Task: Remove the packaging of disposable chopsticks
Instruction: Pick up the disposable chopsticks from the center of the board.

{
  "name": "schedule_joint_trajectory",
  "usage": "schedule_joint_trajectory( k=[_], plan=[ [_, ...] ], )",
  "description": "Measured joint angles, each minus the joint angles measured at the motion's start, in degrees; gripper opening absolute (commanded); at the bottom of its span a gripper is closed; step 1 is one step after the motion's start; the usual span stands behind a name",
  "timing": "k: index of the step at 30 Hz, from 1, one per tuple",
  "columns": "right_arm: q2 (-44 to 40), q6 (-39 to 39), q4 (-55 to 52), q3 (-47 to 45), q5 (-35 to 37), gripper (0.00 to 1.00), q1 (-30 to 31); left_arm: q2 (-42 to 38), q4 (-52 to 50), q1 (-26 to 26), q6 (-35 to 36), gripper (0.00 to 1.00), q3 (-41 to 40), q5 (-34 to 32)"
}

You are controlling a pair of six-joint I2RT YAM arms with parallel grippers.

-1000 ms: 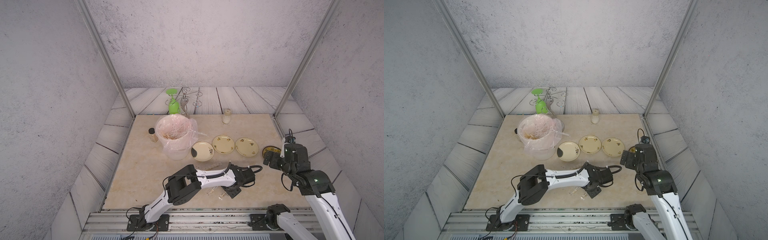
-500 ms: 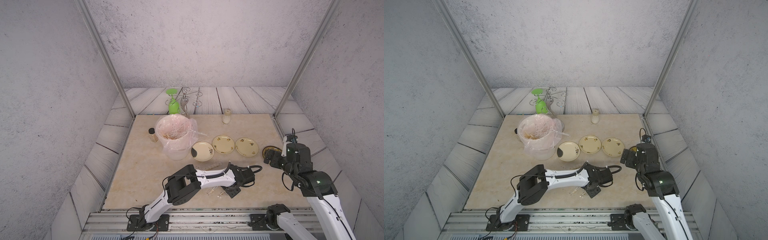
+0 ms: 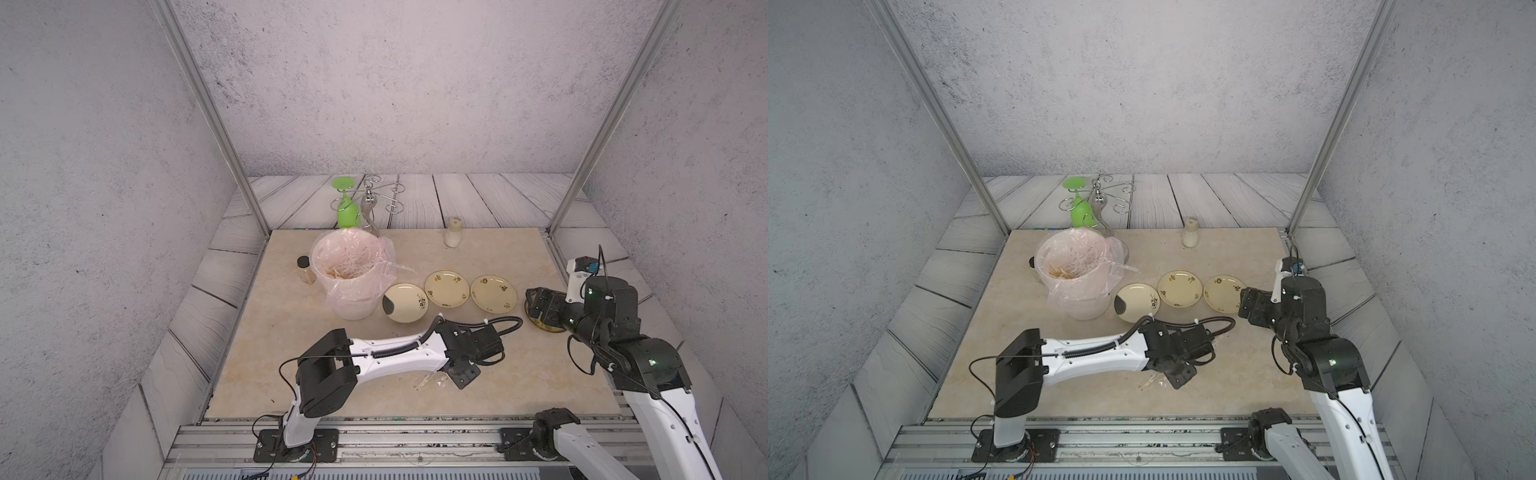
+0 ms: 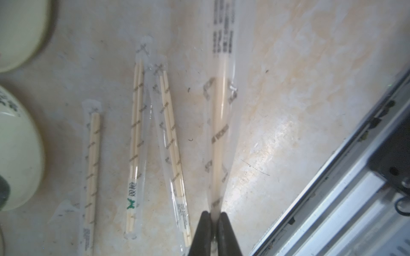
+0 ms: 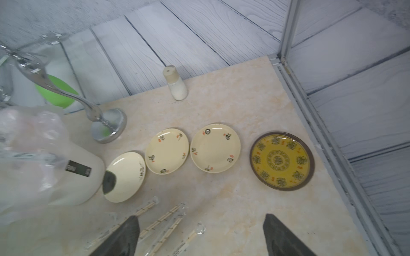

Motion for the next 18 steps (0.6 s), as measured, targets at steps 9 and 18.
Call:
schedule_joint_trajectory(
  k=[9,18],
  plan=[
    [6.51,-0.20,0.09,13.07,-14.27,0.79,0.04,-21.70,3.91,0.00,8.55,0.00,-9.97,-10.64],
    [13.81,0.24,1.31,18.23,-22.21,0.76,0.48,-35.06,13.35,1.75,22.95,0.00,-23.02,-22.82]
  ],
)
